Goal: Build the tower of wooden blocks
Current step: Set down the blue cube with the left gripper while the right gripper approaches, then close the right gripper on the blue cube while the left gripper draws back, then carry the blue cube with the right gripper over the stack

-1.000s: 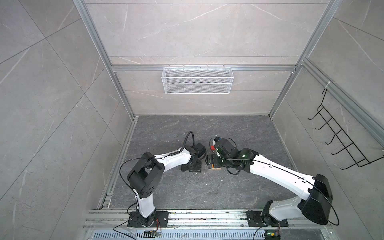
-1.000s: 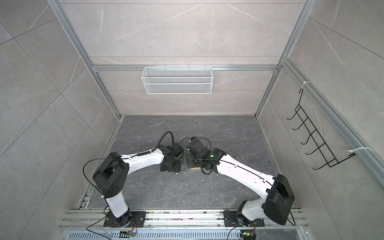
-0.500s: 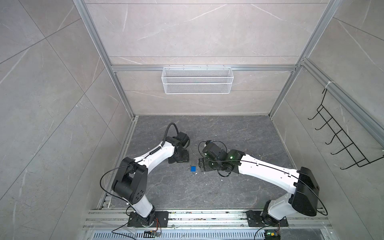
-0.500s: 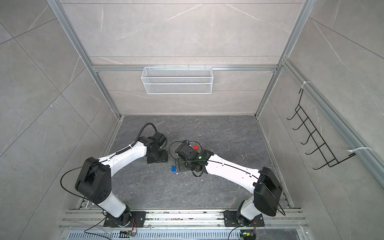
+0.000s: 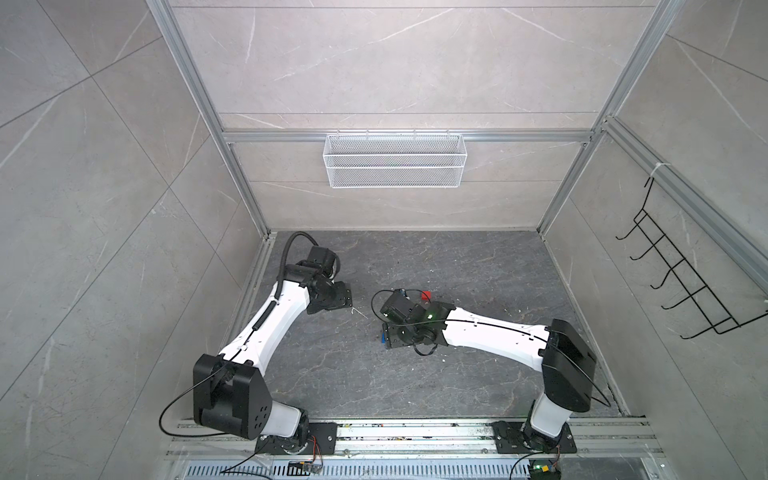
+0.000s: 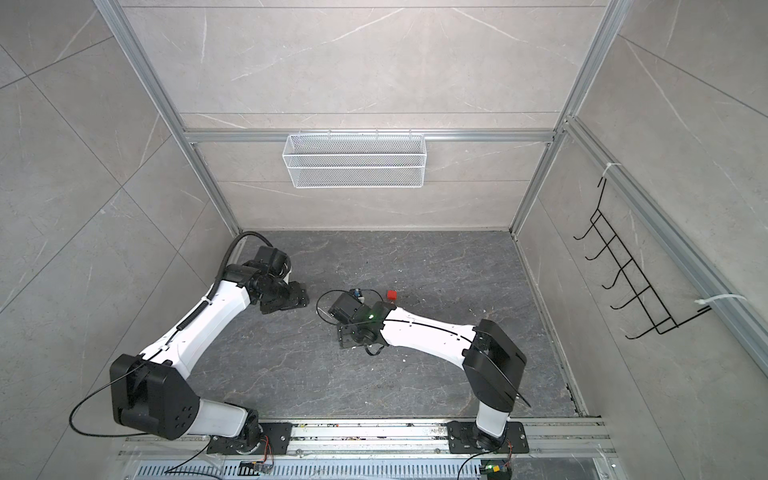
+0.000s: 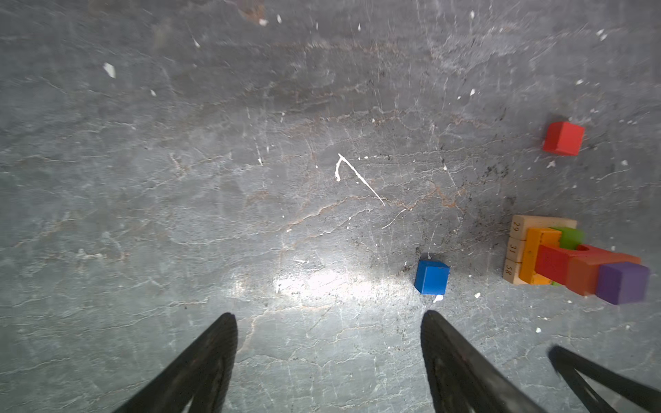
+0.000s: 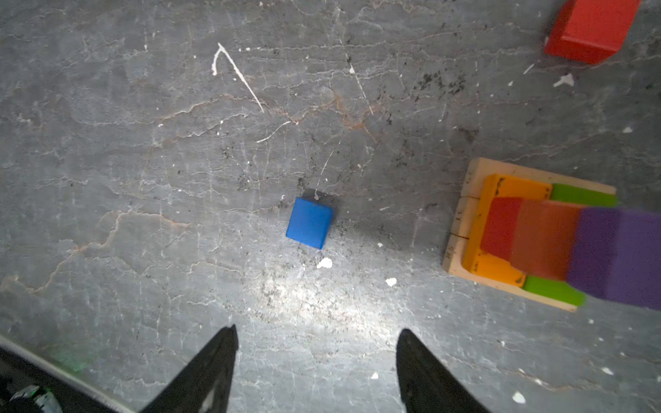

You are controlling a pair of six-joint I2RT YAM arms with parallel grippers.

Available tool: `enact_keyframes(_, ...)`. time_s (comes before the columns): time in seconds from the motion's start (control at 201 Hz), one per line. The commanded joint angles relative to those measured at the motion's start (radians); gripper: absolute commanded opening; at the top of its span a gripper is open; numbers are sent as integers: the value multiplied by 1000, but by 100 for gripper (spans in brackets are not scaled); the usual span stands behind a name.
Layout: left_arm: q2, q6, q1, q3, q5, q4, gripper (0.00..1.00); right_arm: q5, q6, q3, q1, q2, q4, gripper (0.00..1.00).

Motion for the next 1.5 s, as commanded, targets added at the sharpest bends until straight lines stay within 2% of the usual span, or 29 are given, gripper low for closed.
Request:
enact_keyframes(0.0, -61, 49, 33, -16, 52, 4, 83, 10, 49, 55, 5, 70, 2, 56)
enact_keyframes(0.239, -115, 32, 65, -71, 101, 77, 83, 33, 104, 131, 4, 192, 10, 44)
enact_keyframes(0.503, -162, 42, 75, -108, 137, 111, 83, 52, 140, 157, 1, 278, 29, 40)
enact_keyframes(0.916, -152, 37, 82, -111, 175, 120, 83, 98, 112, 236, 1, 363, -27, 32)
enact_keyframes(1.081, -149, 37, 86, -113, 185, 125, 83, 101, 111, 243, 1, 383, -37, 24)
enact_keyframes(1.22, -150, 36, 88, -114, 190, 126, 83, 107, 111, 245, 1, 387, -44, 21)
enact_keyframes(1.499, -149, 37, 92, -116, 194, 126, 83, 114, 100, 254, 1, 382, -65, 4)
